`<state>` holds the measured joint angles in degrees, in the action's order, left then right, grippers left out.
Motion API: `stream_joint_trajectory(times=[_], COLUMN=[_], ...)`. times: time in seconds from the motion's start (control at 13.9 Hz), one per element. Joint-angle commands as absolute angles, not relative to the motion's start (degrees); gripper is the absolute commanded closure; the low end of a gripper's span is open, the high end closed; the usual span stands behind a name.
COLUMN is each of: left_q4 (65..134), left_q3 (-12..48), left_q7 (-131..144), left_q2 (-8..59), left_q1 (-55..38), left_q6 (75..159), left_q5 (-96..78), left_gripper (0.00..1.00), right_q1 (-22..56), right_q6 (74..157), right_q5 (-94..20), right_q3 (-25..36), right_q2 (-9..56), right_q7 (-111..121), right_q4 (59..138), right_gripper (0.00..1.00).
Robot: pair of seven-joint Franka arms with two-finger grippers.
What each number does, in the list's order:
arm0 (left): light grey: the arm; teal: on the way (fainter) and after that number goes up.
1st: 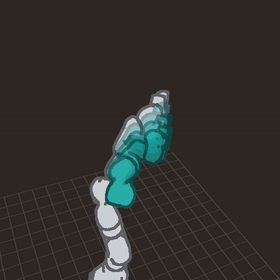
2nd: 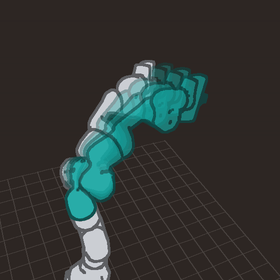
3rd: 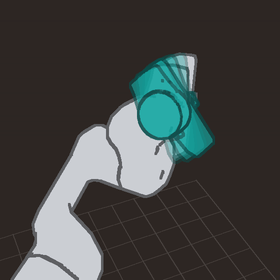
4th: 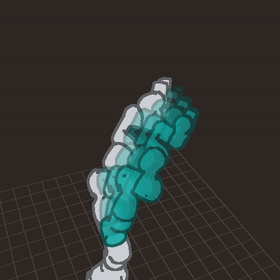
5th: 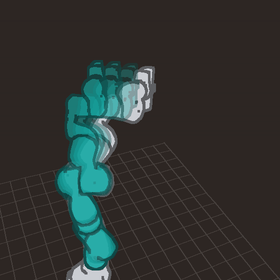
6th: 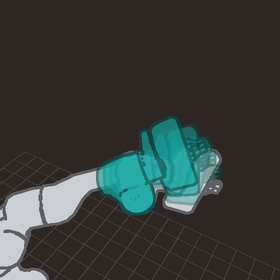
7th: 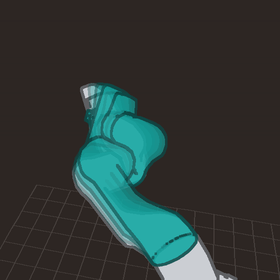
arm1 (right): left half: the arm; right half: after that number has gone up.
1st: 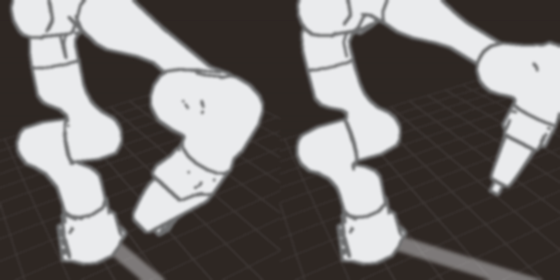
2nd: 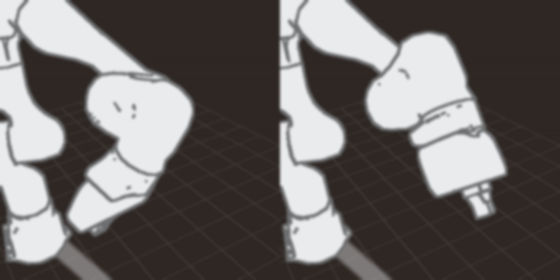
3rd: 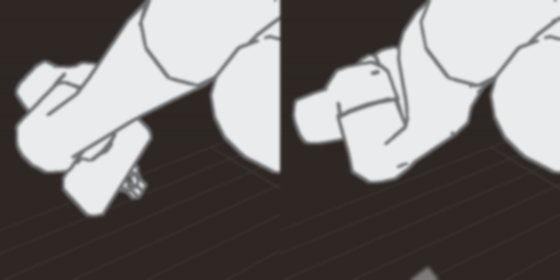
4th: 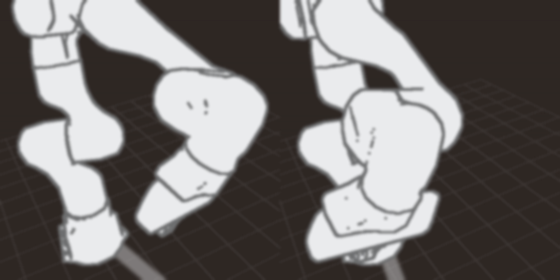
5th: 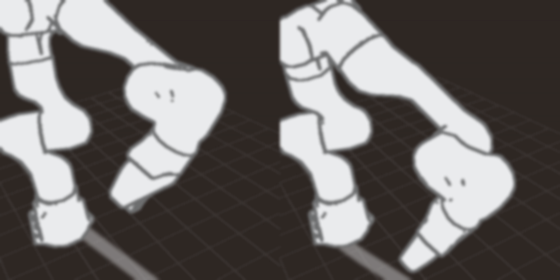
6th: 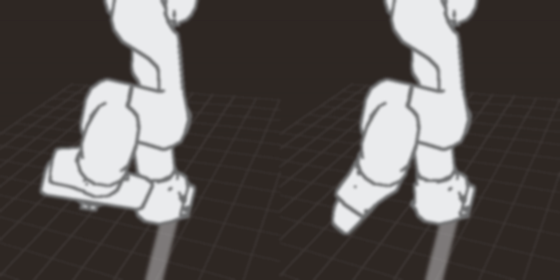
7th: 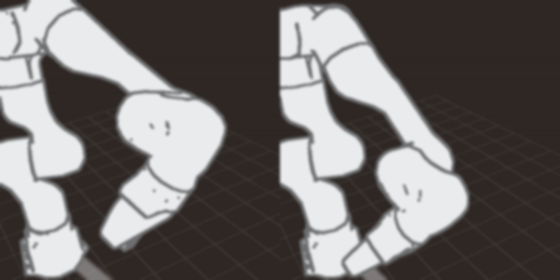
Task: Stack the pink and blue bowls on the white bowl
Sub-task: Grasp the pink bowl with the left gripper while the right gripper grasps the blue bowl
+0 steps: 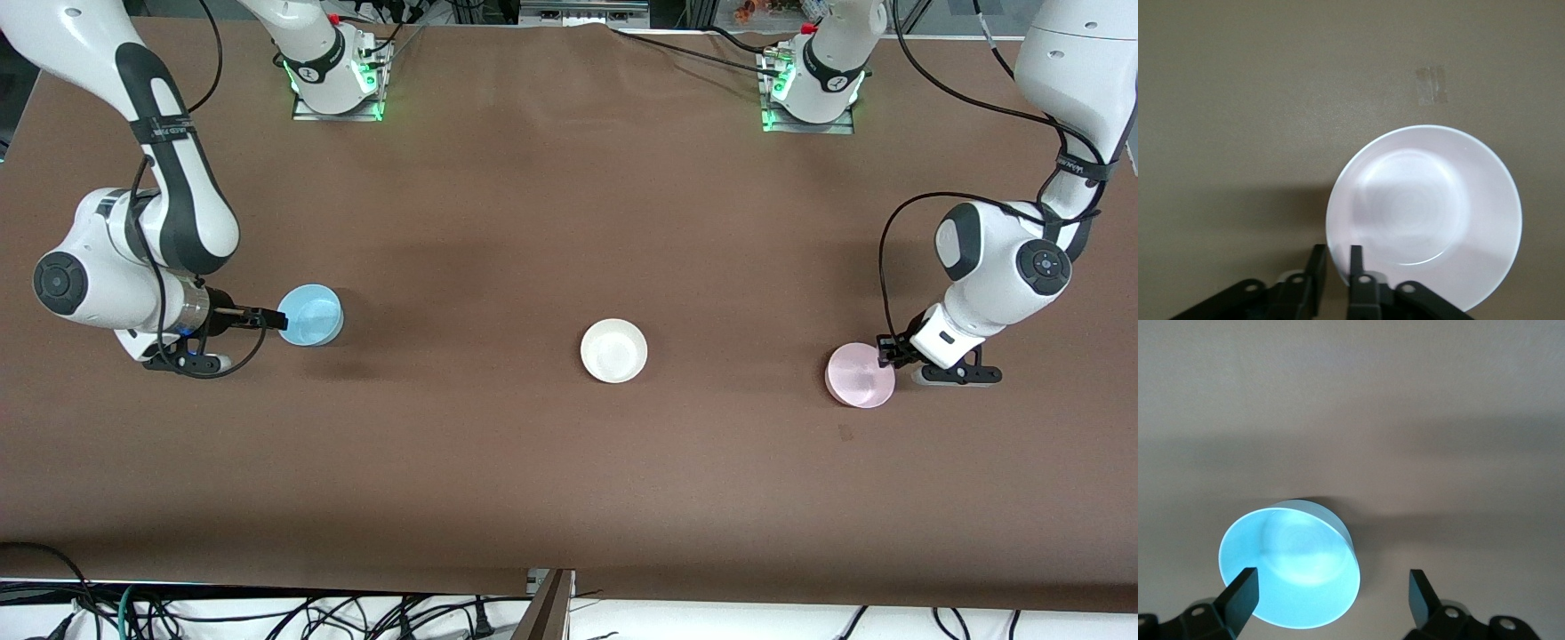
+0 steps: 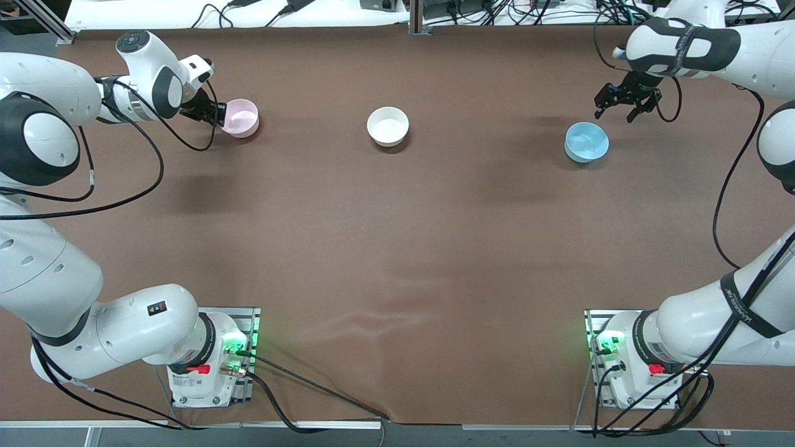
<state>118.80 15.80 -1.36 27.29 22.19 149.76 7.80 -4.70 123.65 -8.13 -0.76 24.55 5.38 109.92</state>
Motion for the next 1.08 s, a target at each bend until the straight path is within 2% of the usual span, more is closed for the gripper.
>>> stream_joint_trajectory(times=[0.0, 0.58, 1.01], left_q4=[119.62, 118.65, 118.21], left_q3=[15.82, 17.05, 24.59], left_q7=[-0.35, 3.15, 20.54], left_q2=[26.72, 25.84, 22.24], left_q1=[22.06, 21.01, 21.09], left_q6=[150.82, 151.09, 149.07], left_q5=[9.05, 8.96, 8.61], left_gripper=[1.0, 1.0, 1.0], right_q1=[-7.55, -7.38, -7.03], right_q6=[125.24, 126.03, 127.53], right_q5=[-13.26, -13.89, -13.8], right_q3=[-1.23, -1.49, -1.67], right_q2=[26.18, 27.95, 28.74], right_q7=[11.58, 14.15, 16.26], right_q4=[110.83, 111.36, 111.8], right_gripper=[0.01, 0.02, 0.02])
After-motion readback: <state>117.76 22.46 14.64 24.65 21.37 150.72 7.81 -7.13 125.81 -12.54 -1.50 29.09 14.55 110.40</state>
